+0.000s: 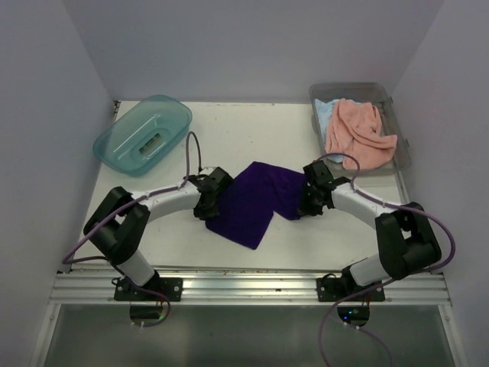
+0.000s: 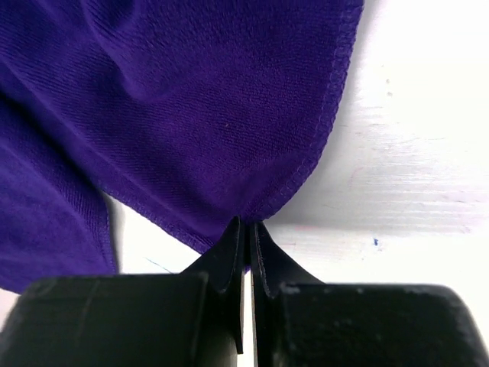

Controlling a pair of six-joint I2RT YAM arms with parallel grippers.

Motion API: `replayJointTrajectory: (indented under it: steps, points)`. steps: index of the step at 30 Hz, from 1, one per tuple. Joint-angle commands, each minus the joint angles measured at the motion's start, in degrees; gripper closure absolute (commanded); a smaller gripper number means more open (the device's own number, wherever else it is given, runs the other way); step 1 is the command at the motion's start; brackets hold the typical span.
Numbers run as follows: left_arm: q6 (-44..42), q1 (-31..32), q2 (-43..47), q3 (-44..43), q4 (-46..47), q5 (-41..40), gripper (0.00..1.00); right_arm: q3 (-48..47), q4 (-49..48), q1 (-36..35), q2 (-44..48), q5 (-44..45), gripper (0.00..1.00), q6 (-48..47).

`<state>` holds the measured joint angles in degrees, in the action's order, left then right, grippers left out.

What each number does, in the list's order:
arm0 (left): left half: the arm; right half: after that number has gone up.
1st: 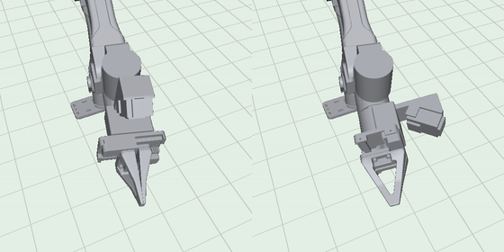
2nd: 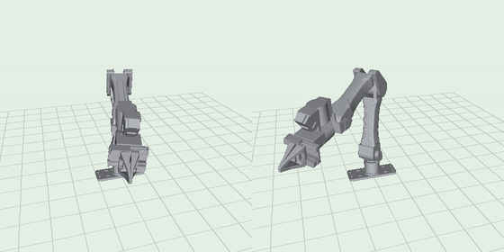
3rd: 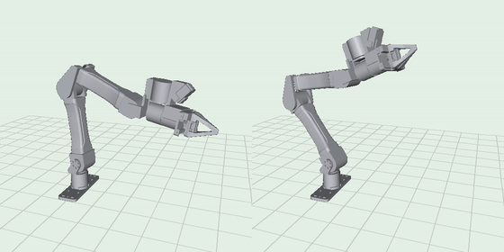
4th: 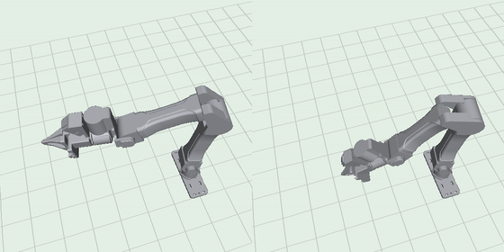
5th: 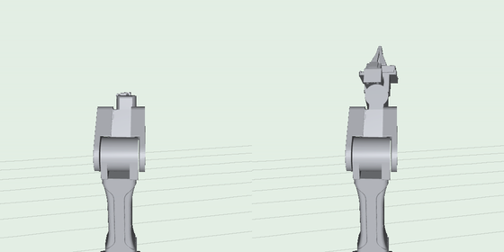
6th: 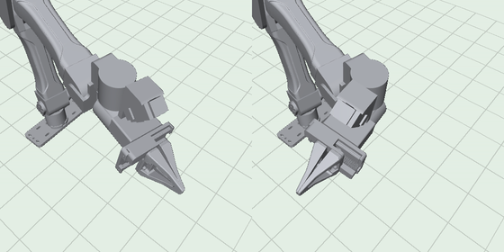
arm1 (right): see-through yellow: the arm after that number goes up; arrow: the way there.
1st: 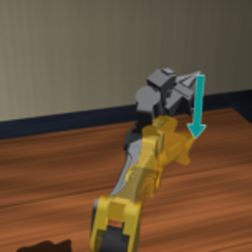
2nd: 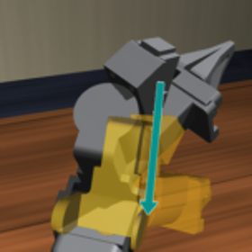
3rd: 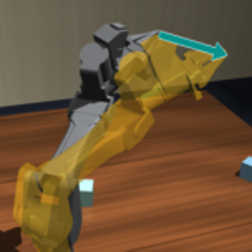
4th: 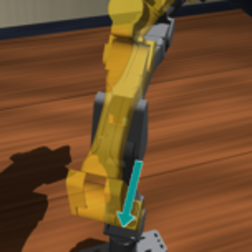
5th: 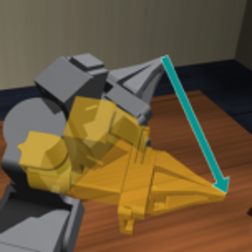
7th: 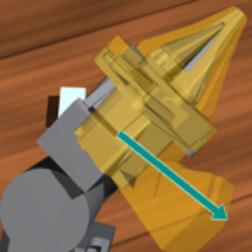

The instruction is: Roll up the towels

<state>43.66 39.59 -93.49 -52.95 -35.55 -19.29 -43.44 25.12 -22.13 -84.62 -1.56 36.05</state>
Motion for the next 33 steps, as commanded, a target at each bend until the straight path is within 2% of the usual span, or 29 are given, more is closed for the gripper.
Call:
replayJointTrajectory:
  steps: [1,7,10,14,20,22,23,25,26,27,28,30,33]
  points:
    - [-2.6,-3.0,1.4,-4.1,-3.7,-7.5,1.0,-6.2,3.4,-0.3,4.3,4.9,1.0,-1.0]
    - [-13.2,-18.6,8.1,-10.7,-5.2,-8.4,1.0,-15.8,12.0,0.0,11.0,10.2,1.0,-6.0]
    - [-18.0,-24.5,8.9,-15.4,-5.7,-7.4,1.0,-17.3,15.6,-0.1,15.4,12.2,1.0,-7.4]
    - [-22.5,-28.2,6.4,-19.4,-4.9,-6.0,1.0,-15.2,19.8,-0.1,20.2,14.5,1.0,-8.1]
    - [-20.5,-29.8,-4.9,-28.3,-6.9,-2.9,0.99,-5.4,23.1,0.0,25.0,15.6,1.0,-4.2]
    - [-20.5,-29.8,-7.7,-31.4,-7.3,-0.7,0.89,-2.7,23.7,0.2,27.3,16.1,1.0,-2.5]
    - [-20.5,-29.8,-8.3,-32.5,-8.2,0.2,0.7,-2.2,23.7,0.3,27.8,16.6,1.0,-2.0]
    - [-20.8,-29.8,-8.3,-33.9,-8.6,3.4,0.5,-2.0,24.3,0.4,28.0,16.6,0.8,-1.3]
    - [-21.0,-29.6,-7.8,-34.1,-9.3,4.1,0.35,-2.3,24.4,0.4,27.6,16.3,0.69,-1.2]
    - [-21.2,-29.6,-7.1,-33.8,-9.7,5.3,0.32,-2.5,24.6,0.4,27.4,16.2,0.59,-1.2]
    - [-21.3,-29.1,-5.4,-33.5,-10.3,5.5,0.26,-2.9,24.5,0.4,27.2,16.2,0.55,-1.2]
    - [-21.1,-28.3,-2.8,-31.3,-12.5,5.1,0.25,-3.3,24.4,0.4,26.5,16.3,0.47,-1.2]
    - [-19.0,-26.6,5.8,-24.1,-14.1,3.8,0.26,-4.3,23.5,0.4,25.2,16.2,0.45,-1.2]
